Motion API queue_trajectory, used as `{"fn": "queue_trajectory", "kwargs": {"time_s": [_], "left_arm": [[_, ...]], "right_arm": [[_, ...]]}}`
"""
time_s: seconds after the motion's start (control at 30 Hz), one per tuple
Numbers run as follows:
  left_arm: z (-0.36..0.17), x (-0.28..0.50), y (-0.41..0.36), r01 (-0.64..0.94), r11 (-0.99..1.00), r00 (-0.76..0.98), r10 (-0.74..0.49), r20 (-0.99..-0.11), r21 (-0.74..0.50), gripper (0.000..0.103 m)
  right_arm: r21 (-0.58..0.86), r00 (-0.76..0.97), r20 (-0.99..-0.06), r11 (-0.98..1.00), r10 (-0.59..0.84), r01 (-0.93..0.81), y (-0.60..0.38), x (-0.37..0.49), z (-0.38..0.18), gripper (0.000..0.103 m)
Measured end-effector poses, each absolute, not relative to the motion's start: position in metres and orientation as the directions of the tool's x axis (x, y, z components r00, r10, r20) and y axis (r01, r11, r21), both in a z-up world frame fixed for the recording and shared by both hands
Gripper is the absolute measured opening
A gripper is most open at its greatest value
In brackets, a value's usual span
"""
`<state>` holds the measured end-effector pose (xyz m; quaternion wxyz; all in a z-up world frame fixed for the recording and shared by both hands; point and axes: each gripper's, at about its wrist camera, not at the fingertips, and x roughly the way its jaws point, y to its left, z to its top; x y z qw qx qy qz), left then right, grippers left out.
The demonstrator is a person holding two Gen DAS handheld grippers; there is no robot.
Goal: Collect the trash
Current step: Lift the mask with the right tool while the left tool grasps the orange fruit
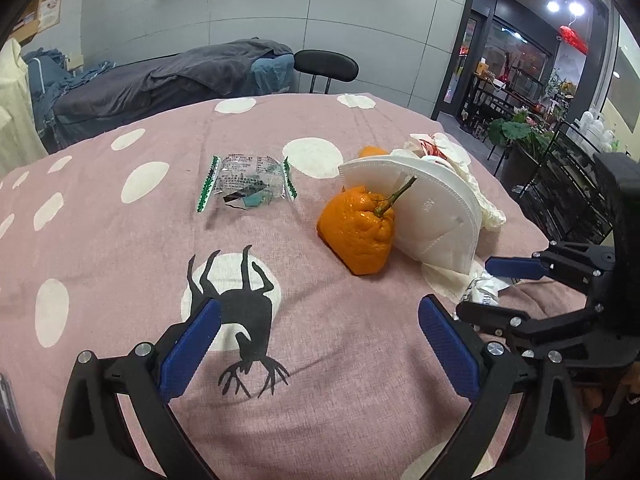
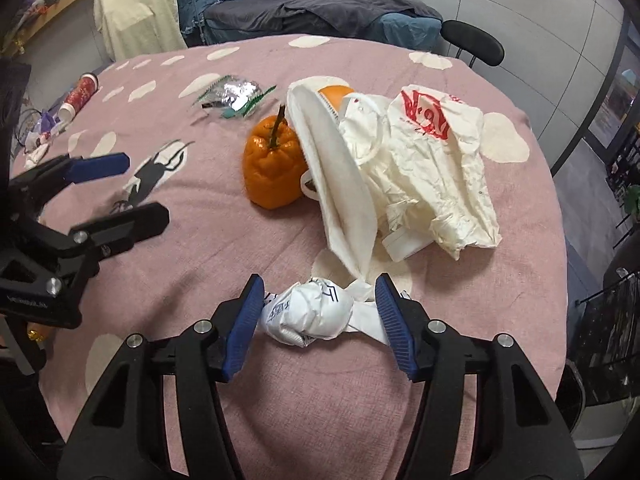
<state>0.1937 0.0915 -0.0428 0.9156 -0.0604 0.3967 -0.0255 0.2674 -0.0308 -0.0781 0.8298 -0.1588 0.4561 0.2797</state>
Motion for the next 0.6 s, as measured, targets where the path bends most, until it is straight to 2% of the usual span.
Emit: {"fn": "queue_trajectory", "kwargs": {"time_s": [0.1,0.13,0.37,0.53,0.6], "left_arm": [[-0.042,0.197,0.091,0.001,0.993,0.687,-0.089,-0.722,-0.121,0.097],[-0.042,0.198,0.091,0.002,0.993,0.686,-0.086,-0.722,-0.116,0.097],[-0.049,0.223,0.077,0.03,0.993,0.659,-0.103,-0.745,-0.11,0.091],[-0.058,0.245,0.054,0.067,0.997,0.635,-0.064,-0.77,-0.029,0.089],[-0.06,0.252,0.043,0.085,0.996,0.626,-0.05,-0.778,0.004,0.084]], "right_arm": [[-0.008,0.396,-0.869,0.791,0.297,-0.611,-0.024,0.269,-0.09,0.055],[0.009,0.393,-0.866,0.795,0.309,-0.606,-0.024,0.269,-0.089,0.043],[0.025,0.403,-0.852,0.794,0.335,-0.607,-0.032,0.259,-0.078,0.036],[0.067,0.44,-0.82,0.826,0.365,-0.56,-0.06,0.245,-0.063,0.035],[0.094,0.452,-0.807,0.839,0.379,-0.536,-0.073,0.241,-0.058,0.035]]}}
